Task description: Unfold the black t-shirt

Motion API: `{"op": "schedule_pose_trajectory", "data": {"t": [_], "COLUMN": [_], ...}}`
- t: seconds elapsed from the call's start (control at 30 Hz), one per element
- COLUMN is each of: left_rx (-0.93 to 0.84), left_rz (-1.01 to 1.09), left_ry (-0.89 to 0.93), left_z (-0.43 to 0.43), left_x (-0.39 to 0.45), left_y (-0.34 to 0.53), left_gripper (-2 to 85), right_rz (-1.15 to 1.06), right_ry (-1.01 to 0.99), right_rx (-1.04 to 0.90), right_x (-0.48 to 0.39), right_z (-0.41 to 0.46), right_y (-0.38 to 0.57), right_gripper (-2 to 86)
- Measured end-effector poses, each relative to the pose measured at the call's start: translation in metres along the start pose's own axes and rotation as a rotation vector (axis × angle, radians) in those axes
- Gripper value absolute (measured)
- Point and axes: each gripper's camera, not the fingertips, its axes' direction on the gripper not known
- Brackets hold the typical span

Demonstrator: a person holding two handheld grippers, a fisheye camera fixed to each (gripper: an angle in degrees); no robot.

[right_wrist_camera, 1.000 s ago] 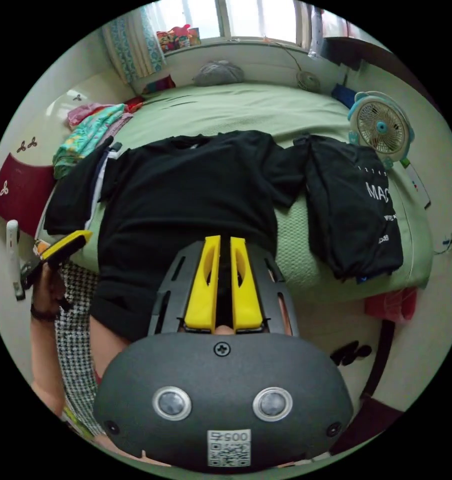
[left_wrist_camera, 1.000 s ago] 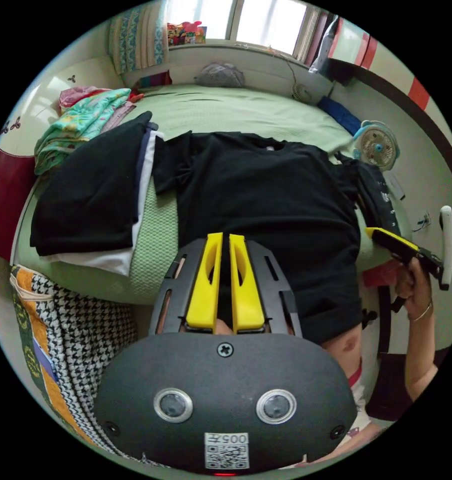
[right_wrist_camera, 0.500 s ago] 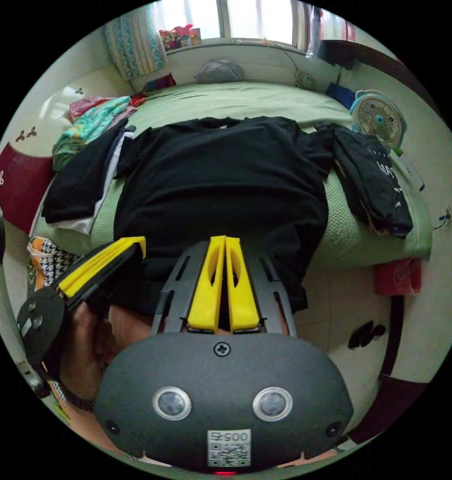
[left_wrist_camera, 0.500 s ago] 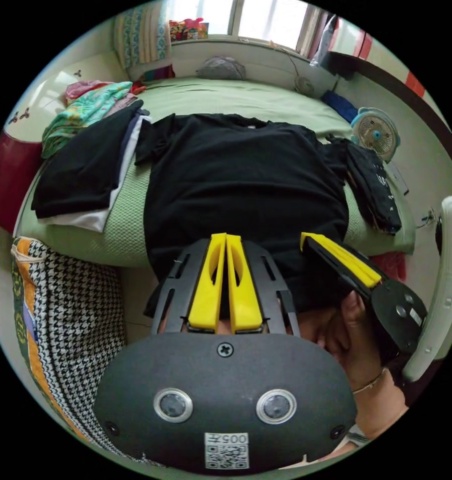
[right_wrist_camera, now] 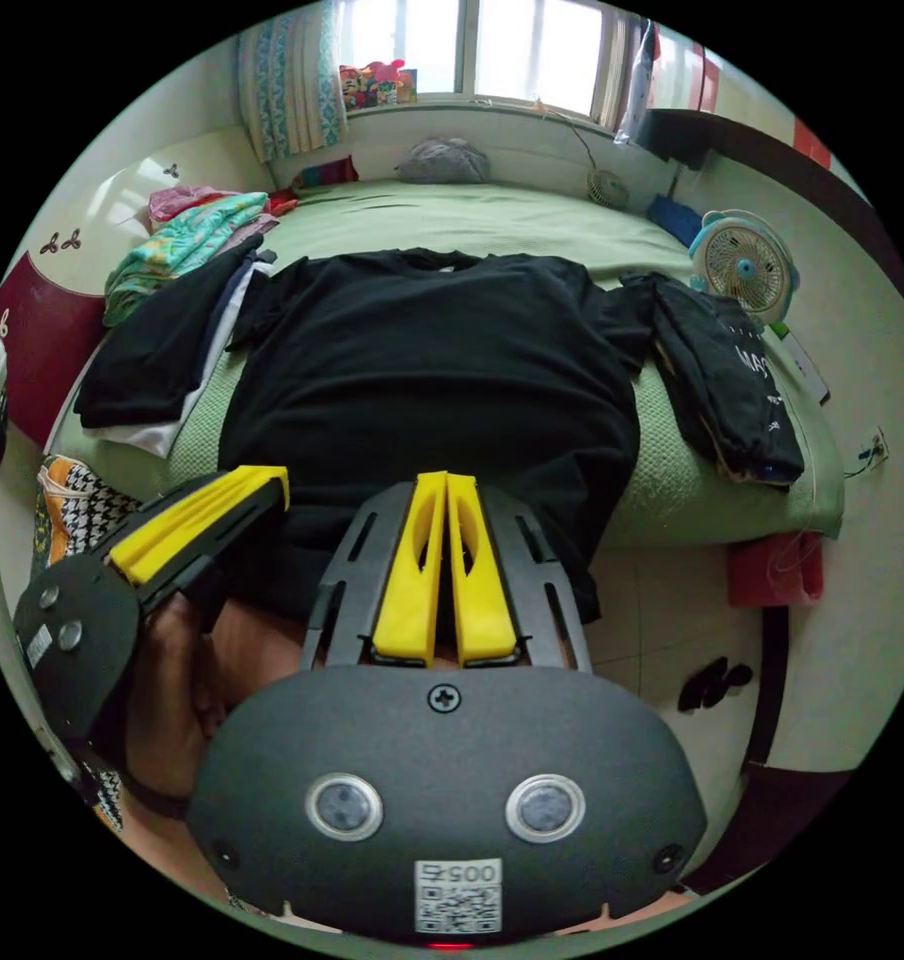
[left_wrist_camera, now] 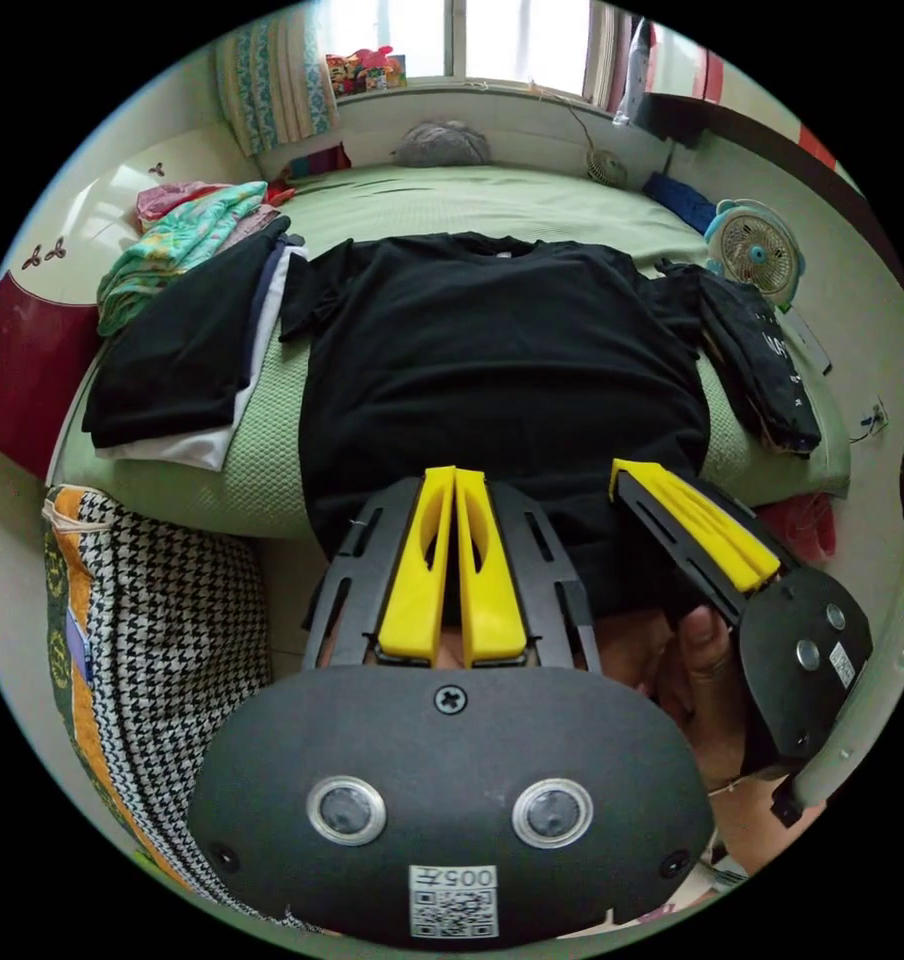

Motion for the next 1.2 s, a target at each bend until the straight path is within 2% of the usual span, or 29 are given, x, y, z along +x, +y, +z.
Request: {"op": "schedule_pose_trajectory", "data": {"t": [0.2, 0.5, 1.2], "left_rx": [-0.034, -0.058, -0.076], "left_rz": [0.024, -0.064, -0.08], "left_ry": [0.027, 0.107, 0.111], "left_z": [-0.001, -0.002, -0.003], "left_x": [0.009, -0.002, 0.003], "left_y": [0.003, 0.01, 0.013], "left_gripper": [-0.3, -0.3, -0.3], "right_rz": [0.027, 0.078, 0.066], "right_ry": [-0.035, -0.109, -0.081], "right_rx": [-0.03, -0.082, -0.085], "right_x": [0.005, 0.015, 0.002], "right_z": [0.006, 0.016, 0.026], "right_y": [0.006, 0.011, 0.017], "right_gripper": [-1.2, -1.2, -1.2]}}
